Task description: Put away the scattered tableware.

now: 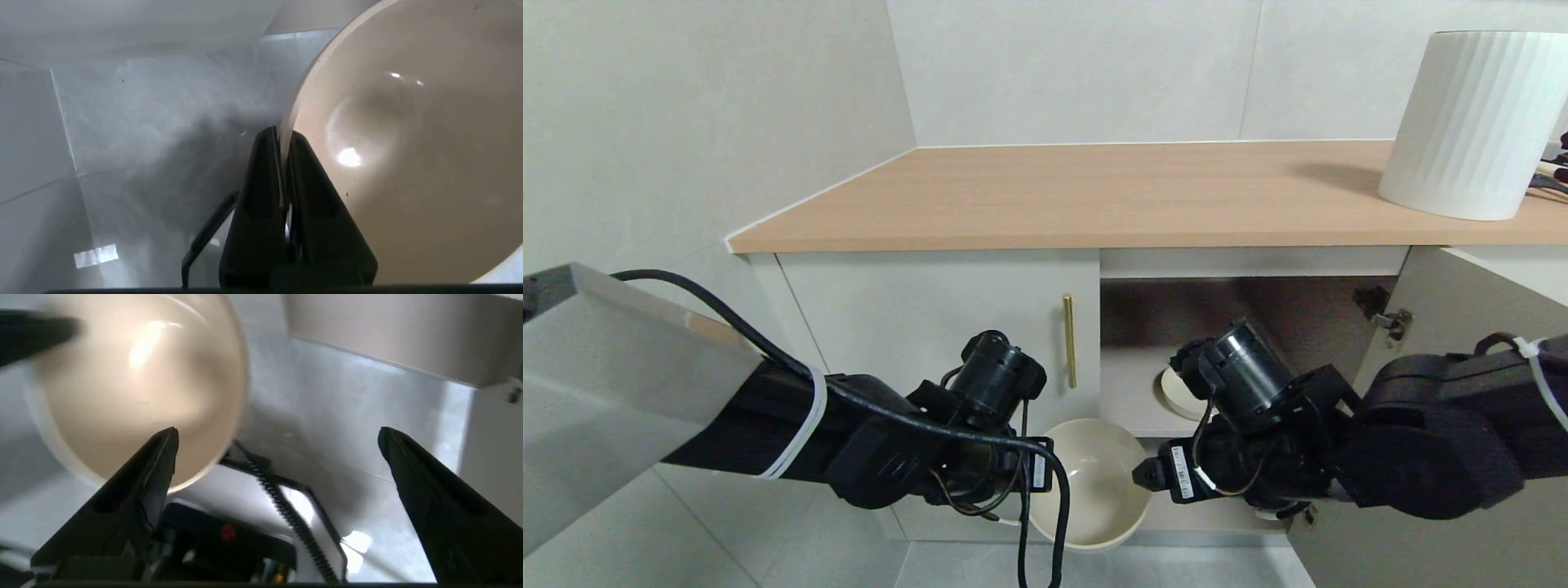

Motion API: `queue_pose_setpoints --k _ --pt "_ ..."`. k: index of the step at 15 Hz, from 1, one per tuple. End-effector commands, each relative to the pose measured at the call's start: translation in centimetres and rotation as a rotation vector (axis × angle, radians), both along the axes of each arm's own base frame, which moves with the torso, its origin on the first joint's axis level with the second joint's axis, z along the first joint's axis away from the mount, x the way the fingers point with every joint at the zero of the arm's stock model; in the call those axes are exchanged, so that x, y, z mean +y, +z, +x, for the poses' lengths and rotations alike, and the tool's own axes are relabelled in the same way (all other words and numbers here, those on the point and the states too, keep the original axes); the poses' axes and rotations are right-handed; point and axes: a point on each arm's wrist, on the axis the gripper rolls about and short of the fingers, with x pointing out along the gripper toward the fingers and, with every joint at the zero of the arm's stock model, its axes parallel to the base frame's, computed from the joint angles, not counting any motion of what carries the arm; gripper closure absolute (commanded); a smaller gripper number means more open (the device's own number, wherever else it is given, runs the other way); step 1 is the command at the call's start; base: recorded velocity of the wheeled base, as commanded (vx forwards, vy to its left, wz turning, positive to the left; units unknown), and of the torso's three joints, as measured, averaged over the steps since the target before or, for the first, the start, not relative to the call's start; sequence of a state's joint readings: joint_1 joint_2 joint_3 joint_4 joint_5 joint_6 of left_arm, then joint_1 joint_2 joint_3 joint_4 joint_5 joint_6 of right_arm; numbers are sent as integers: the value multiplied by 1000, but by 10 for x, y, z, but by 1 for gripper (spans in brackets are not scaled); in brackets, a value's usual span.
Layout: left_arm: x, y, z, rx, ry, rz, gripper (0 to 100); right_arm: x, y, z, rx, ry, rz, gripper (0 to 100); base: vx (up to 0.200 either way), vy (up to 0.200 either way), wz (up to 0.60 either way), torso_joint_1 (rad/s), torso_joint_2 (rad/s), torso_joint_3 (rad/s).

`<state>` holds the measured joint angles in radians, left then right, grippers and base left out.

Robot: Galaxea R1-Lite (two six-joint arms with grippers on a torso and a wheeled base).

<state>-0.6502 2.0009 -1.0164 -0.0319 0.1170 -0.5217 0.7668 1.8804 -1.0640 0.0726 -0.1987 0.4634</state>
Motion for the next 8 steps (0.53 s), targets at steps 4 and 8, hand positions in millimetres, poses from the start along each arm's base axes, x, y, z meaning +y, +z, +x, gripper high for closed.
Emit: queue_pose_setpoints --k 4,8 --pt "-4 5 -6 -8 -14 -8 100 9 -21 6 39 -5 -38 0 0 0 0 0 0 0" --pt "-5 6 -7 -10 -14 -12 100 11 -24 8 28 -5 -27 100 0 0 0 0 0 0"
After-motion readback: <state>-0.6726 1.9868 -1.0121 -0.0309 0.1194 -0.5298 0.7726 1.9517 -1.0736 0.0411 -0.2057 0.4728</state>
